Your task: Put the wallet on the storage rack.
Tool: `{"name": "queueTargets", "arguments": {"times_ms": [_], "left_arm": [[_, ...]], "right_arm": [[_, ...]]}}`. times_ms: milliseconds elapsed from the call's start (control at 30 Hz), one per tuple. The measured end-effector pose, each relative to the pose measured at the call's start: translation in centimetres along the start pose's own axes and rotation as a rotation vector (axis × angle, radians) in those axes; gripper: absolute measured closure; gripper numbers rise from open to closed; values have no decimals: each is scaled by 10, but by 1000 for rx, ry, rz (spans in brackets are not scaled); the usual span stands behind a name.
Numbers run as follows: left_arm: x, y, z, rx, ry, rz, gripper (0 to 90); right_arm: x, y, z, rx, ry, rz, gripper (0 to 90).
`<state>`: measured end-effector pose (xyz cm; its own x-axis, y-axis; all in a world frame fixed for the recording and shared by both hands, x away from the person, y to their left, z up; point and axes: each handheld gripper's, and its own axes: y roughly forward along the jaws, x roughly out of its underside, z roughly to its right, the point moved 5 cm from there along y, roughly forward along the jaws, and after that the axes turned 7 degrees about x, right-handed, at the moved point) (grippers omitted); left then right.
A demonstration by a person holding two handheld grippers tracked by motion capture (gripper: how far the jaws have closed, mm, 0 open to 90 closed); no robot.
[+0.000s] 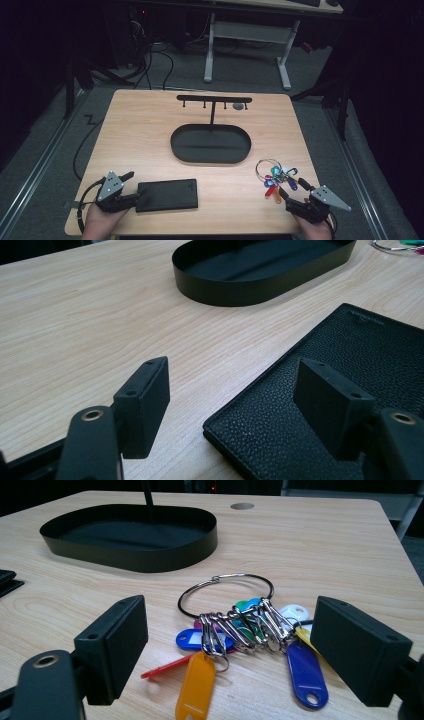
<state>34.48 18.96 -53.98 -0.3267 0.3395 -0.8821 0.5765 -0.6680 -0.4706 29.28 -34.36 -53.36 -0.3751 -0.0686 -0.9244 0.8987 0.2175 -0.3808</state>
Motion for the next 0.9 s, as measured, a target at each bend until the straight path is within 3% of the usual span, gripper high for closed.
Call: {"name": "queueTargets", "arguments": {"times_ms": [367, 667, 900], "left_arm": [[2, -1, 1, 9, 9, -4, 313], [7, -9, 2, 6, -5, -7, 309], [6, -12, 9, 18, 28, -7, 305]], "right_arm": [[-1, -6, 8, 21, 42, 24, 154], [-5, 6, 2, -7, 26, 0, 157], [-8, 11, -2, -19, 20, -18, 153]]}}
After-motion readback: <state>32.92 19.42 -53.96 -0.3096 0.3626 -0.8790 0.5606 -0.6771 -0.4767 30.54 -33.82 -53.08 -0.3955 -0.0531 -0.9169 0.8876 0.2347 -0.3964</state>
